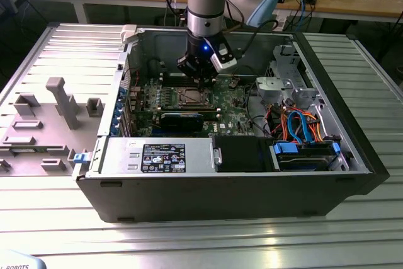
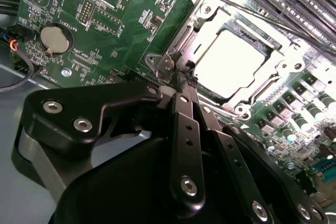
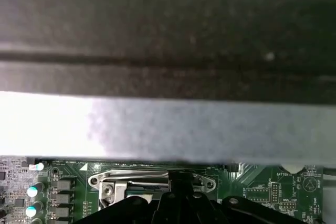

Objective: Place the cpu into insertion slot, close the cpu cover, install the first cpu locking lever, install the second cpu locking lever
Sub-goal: 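Install the second cpu locking lever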

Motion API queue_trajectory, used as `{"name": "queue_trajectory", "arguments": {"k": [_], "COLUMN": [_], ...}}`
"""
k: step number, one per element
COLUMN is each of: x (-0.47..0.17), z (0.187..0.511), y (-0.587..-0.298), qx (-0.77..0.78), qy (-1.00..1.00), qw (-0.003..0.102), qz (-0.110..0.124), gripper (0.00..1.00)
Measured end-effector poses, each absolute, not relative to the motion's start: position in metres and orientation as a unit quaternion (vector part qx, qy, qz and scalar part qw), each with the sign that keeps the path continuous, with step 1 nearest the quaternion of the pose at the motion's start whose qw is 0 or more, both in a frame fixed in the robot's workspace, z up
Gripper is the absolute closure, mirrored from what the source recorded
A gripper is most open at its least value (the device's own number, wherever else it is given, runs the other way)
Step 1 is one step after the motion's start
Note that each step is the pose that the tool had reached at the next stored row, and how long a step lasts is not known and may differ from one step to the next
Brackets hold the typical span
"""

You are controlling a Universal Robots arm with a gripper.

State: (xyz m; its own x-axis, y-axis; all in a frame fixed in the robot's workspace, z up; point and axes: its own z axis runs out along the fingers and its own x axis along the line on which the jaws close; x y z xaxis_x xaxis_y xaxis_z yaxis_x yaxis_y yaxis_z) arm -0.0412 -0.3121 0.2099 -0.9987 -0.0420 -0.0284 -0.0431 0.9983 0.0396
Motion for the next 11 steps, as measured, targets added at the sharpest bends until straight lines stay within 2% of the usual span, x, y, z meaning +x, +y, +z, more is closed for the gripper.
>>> {"name": "queue_trajectory", "arguments": {"k": [5, 11], "x": [-0.041, -0.041], "z": [0.23, 0.23], "y": [-0.312, -0.316], "qx": [-0.021, -0.021], "qy": [1.0, 1.0], "qw": [0.014, 0.014], "qz": [0.019, 0.018], "gripper": [0.89, 0.89]}}
